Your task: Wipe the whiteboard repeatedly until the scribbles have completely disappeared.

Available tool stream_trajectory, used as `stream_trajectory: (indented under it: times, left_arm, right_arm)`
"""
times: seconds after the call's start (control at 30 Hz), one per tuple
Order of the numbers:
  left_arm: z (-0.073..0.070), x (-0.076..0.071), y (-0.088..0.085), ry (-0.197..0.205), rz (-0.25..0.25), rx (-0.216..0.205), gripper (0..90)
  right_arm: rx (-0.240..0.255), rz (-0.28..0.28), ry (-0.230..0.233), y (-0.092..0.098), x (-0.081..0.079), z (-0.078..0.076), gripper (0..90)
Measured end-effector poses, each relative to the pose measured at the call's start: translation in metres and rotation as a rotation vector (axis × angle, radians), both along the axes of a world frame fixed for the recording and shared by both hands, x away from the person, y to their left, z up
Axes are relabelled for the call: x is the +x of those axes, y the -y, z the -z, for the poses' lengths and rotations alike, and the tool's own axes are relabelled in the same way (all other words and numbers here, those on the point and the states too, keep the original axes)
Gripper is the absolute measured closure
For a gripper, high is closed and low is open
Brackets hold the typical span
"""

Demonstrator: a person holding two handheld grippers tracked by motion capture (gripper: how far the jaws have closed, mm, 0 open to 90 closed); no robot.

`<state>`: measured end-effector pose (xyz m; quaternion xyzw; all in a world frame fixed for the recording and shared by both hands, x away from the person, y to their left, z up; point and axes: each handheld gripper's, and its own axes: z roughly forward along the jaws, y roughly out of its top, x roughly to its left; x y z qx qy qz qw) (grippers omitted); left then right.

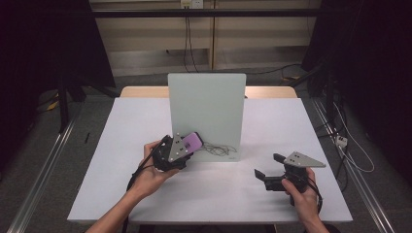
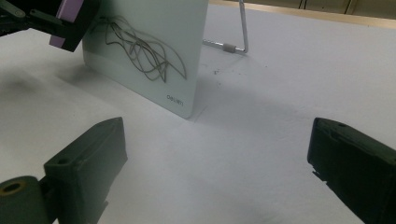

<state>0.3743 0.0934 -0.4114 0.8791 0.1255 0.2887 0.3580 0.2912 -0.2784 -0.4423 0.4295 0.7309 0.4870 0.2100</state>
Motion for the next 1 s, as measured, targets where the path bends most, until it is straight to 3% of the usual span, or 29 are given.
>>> stream_trajectory:
  times: [0.43,0.73,0.87,1.0]
  left_arm:
    - [0.014,-0.005,0.014,-0.002,0.024,0.032,41.2]
    - [0.019,-0.006,0.021,-0.028,0.052,0.046,41.1]
    - [0.015,-0.001,0.016,-0.076,0.056,-0.001,41.1]
    - [0.005,0.003,0.008,-0.062,0.034,-0.048,41.2]
  right_arm:
    - [-0.001,-0.002,-0.001,-0.001,0.0,0.0,4.3]
    - [0.003,-0.003,-0.005,-0.001,0.001,0.0,4.3]
    - [0.005,0.003,-0.012,0.0,0.0,0.0,4.4]
    - [0.004,0.002,-0.009,0.0,0.0,0.0,4.3]
